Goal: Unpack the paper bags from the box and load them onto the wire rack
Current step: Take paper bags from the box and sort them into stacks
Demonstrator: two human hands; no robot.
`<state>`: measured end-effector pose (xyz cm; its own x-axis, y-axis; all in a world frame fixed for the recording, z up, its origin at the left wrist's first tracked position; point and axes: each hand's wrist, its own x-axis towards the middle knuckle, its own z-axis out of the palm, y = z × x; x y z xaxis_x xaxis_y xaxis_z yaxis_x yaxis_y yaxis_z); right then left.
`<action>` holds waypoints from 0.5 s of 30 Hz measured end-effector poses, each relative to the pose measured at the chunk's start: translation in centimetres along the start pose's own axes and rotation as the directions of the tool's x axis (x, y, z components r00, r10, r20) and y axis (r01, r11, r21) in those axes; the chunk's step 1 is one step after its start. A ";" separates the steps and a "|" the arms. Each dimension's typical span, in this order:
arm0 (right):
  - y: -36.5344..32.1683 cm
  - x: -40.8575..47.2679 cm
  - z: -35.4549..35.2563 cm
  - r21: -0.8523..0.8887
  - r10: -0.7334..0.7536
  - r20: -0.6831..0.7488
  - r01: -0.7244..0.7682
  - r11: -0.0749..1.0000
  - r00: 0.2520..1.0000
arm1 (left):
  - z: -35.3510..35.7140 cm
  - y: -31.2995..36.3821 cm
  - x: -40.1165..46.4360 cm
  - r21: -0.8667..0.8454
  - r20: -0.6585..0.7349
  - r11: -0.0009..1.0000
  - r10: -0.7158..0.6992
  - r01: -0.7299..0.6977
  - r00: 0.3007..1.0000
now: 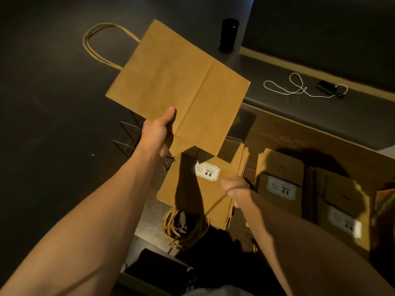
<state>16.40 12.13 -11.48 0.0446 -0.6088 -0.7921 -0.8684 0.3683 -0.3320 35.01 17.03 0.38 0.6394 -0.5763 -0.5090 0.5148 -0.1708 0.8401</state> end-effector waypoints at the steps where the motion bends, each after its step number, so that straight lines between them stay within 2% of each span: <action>1: 0.2 -0.4 -0.2 0.038 0.020 0.054 -0.022 0.999 0.998 | 0.3 0.2 -0.9 0.030 0.015 0.999 0.013 -0.013 1.000; 3: 0.5 -0.6 -0.6 0.132 0.029 0.112 -0.043 0.990 0.993 | 0.6 0.1 -1.6 0.023 0.060 0.999 0.038 -0.039 0.997; 5: 0.2 -0.3 -2.0 0.347 -0.033 0.049 0.014 0.938 0.998 | 0.5 -0.2 -1.2 0.036 0.060 0.999 0.031 -0.033 0.998; 6: -0.2 -0.2 -3.0 0.513 -0.054 -0.007 0.050 0.857 0.998 | 0.4 -0.4 -1.1 0.082 0.060 0.997 0.005 -0.010 0.998; 8: -0.9 0.0 -5.6 0.827 -0.113 -0.026 0.085 0.555 0.993 | 0.2 -1.0 -0.7 0.128 0.096 0.991 -0.039 0.027 0.995; 9: -1.1 -0.2 -7.0 0.908 -0.173 -0.033 0.102 0.407 0.984 | 0.2 -1.5 -0.6 0.125 0.103 0.992 -0.041 0.028 0.994; 10: -1.1 -0.4 -8.6 0.945 -0.227 -0.045 0.114 0.305 0.973 | 0.2 -2.0 -0.4 0.101 0.112 0.995 -0.031 0.020 0.993; 11: -1.0 -0.5 -9.8 0.956 -0.265 -0.072 0.143 0.257 0.962 | 0.2 -2.4 -0.4 0.074 0.114 0.997 -0.021 0.012 0.993; 13: -0.4 -1.0 -11.6 0.956 -0.337 -0.081 0.168 0.240 0.938 | 0.2 -3.1 -0.3 0.091 0.150 0.996 -0.012 -0.002 0.989; 15: 0.9 -1.2 -12.5 0.905 -0.402 -0.058 0.218 0.366 0.914 | 0.6 -3.4 -0.9 0.146 0.203 0.989 -0.035 0.005 0.979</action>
<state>9.37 4.37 -4.40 0.3611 -0.7449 -0.5610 0.1385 0.6377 -0.7577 32.32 17.68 -1.94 0.4919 -0.7203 -0.4890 0.4286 -0.2885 0.8562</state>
